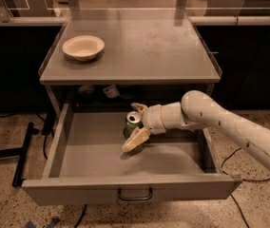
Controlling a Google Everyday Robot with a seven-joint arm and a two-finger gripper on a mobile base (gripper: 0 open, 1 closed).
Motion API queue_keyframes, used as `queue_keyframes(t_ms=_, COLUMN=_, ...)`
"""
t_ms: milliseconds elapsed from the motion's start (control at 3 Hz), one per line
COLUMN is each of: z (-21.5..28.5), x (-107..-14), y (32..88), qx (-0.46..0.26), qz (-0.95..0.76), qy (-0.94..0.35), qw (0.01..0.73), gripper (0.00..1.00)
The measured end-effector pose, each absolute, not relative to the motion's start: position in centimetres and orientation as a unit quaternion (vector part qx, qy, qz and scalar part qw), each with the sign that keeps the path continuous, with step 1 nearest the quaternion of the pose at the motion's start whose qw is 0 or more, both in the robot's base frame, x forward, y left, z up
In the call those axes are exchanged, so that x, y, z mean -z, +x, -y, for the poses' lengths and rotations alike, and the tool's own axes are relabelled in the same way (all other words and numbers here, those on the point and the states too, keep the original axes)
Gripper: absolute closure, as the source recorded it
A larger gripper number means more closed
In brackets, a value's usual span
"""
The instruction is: Place green can into top drawer
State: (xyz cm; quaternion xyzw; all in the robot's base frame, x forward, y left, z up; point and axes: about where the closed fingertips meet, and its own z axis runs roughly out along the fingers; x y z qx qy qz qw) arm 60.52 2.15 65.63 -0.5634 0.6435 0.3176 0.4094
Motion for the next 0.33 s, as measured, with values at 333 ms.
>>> queue_keyframes(t_ms=333, z=-2.15, x=-65.63, y=60.52, qx=-0.318, qz=-0.643, qy=-0.563, qw=0.409, gripper=0.00)
